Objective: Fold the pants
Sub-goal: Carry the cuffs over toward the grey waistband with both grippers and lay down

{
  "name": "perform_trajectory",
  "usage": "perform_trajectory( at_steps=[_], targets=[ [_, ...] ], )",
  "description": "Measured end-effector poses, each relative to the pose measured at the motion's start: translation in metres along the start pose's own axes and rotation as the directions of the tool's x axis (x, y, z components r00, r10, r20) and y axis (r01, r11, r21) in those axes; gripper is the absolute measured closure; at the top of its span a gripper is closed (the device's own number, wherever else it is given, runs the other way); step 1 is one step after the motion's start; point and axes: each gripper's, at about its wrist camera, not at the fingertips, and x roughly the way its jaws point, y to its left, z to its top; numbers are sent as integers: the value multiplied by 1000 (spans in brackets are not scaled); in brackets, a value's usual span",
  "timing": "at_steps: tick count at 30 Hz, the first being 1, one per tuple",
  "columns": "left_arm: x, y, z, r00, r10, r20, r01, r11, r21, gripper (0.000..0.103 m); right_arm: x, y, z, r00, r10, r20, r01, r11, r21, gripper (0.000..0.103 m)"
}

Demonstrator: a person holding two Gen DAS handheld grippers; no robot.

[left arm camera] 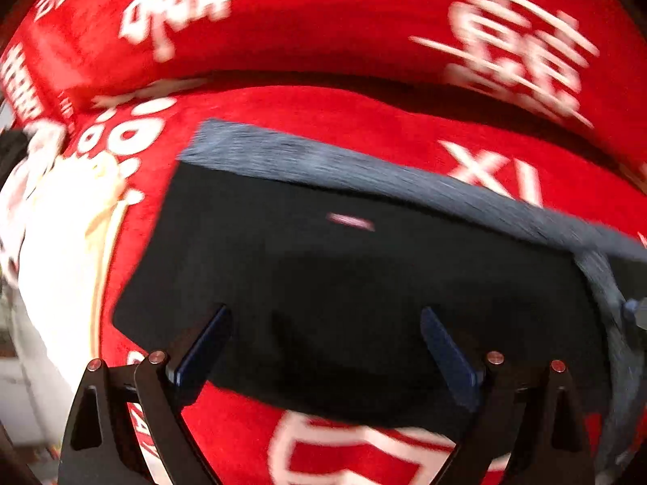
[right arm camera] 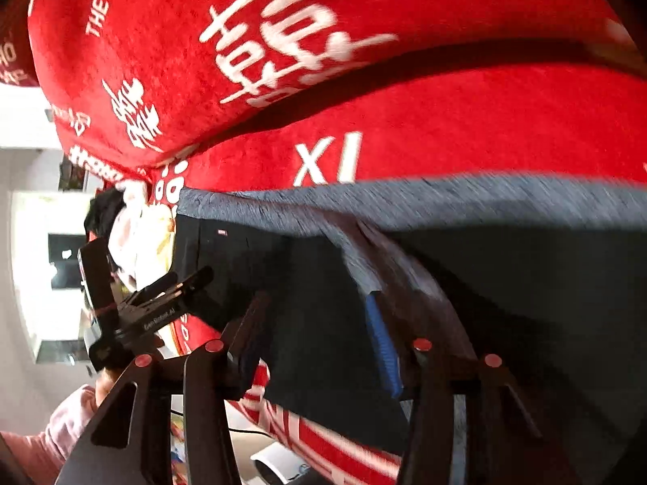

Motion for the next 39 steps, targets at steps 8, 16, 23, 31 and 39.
perform_trajectory(
  at_steps=[8, 16, 23, 31, 39],
  targets=[
    [-35, -86, -42, 988, -154, -3, 151, 967, 203, 8, -65, -46, -98, 989, -92, 119, 73, 985, 159, 45],
    [-70, -154, -99, 938, -338, -71, 342, 877, 339, 8, -112, -101, -221, 955, -231, 189, 158, 929, 334, 45],
    [-54, -212, -134, 899, -411, -151, 437, 813, 386, 8, -123, -151, -298, 933, -330, 147, 230, 856, 462, 45],
    [-35, -254, -160, 886, -406, -226, 462, 817, 344, 8, -126, -207, -339, 937, -331, 115, 234, 836, 496, 45],
    [-39, -276, -160, 845, -477, -241, 533, 787, 311, 8, -130, -226, -334, 962, -184, 203, 78, 894, 440, 52]
  ],
)
